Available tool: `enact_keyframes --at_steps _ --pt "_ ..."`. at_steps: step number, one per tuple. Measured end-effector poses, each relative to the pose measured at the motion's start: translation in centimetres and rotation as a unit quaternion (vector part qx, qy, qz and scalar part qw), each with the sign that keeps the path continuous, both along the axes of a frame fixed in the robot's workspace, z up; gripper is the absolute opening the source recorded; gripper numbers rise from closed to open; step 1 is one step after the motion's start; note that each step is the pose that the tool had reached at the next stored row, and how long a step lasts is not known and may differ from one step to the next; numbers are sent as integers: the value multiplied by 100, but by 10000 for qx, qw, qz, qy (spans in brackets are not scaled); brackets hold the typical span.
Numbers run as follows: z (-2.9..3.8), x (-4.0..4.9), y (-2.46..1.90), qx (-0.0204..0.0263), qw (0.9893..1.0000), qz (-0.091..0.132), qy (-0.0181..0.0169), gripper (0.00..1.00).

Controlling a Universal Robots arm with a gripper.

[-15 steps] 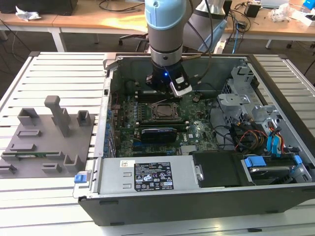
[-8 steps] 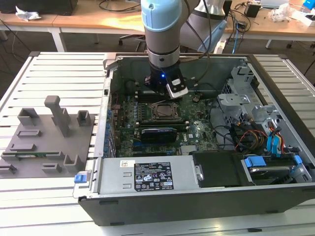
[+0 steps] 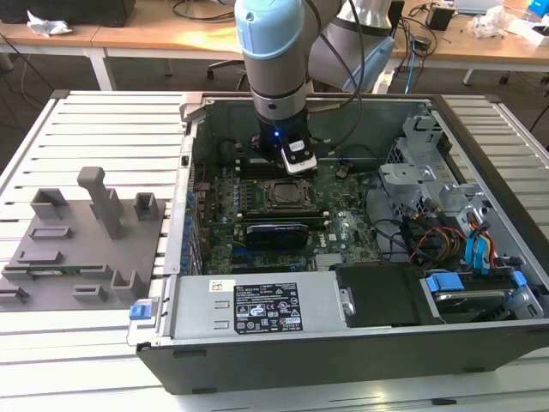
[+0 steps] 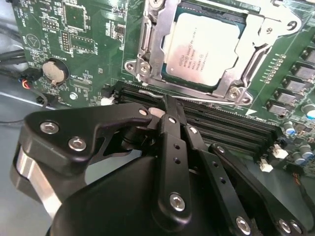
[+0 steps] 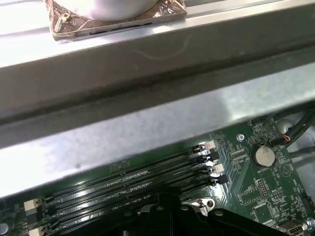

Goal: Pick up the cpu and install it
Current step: 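Install the first cpu locking lever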

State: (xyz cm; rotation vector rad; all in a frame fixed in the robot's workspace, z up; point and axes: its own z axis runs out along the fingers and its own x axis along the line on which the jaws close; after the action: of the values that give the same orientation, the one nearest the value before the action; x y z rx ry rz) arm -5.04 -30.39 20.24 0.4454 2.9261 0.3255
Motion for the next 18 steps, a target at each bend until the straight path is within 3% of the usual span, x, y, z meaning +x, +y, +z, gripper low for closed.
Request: enact_keyframes --at_steps 2,5,12,18 --pt "-9 0 0 1 10000 0 -30 11" --pt "-13 0 -5 2 10000 0 -36 11" --pt "-44 0 -62 -1 10000 2 -45 11" --pt "-59 7 -67 2 10000 3 -46 11"
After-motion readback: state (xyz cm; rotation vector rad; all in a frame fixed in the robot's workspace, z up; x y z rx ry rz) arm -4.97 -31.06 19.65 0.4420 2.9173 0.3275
